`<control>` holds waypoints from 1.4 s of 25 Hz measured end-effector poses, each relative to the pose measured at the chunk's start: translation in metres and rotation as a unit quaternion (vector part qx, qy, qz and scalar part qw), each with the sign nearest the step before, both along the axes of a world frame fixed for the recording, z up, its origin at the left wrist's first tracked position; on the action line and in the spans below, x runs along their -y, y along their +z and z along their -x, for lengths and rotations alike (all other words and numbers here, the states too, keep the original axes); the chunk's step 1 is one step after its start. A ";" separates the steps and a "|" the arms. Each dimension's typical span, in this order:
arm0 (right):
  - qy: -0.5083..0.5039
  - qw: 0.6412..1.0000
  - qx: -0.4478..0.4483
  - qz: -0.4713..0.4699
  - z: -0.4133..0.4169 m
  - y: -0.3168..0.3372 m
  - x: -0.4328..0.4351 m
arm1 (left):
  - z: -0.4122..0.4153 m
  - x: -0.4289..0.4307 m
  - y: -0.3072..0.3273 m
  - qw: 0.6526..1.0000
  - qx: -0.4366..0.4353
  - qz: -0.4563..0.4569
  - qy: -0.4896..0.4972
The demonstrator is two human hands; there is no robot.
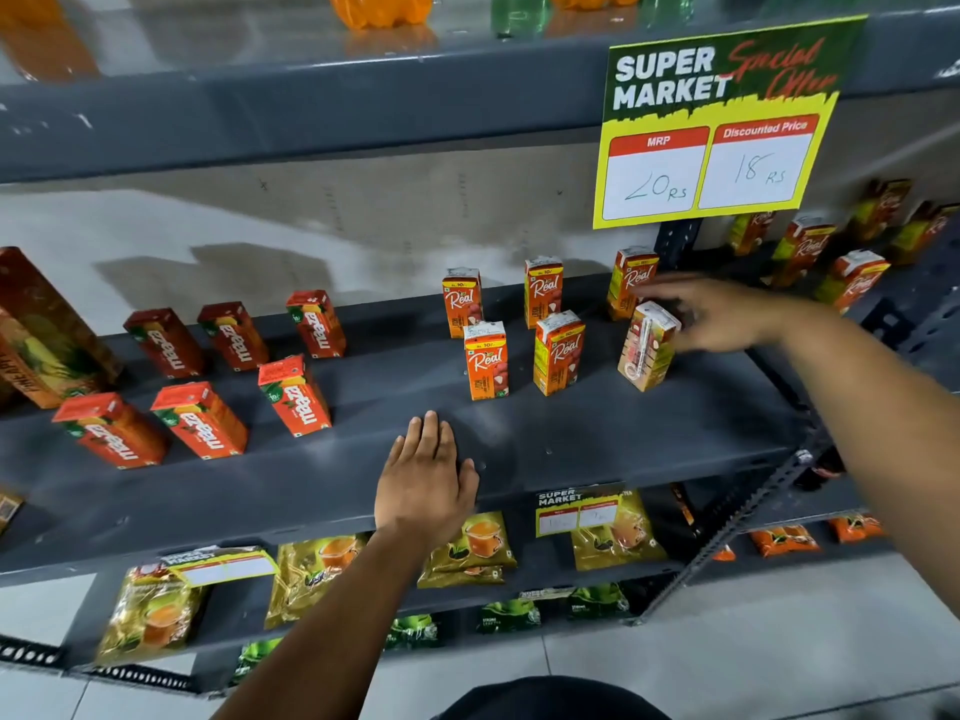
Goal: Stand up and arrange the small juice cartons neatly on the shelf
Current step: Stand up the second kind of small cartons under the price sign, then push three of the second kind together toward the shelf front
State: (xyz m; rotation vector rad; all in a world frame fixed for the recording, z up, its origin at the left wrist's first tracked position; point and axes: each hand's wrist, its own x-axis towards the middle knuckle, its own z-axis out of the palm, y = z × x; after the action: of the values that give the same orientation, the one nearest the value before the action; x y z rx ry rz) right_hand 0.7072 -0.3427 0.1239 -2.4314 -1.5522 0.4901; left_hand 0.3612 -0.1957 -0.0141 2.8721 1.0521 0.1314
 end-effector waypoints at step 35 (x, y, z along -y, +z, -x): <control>-0.421 0.680 -0.471 -0.372 0.051 -0.089 -0.074 | -0.152 0.043 0.037 0.667 0.574 0.420 0.223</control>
State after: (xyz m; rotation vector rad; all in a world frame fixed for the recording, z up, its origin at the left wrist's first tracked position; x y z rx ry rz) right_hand 0.6560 -0.2687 0.0352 -1.4834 -0.0488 0.5810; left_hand 0.5135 -0.2389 0.0226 1.1718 1.0003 0.9965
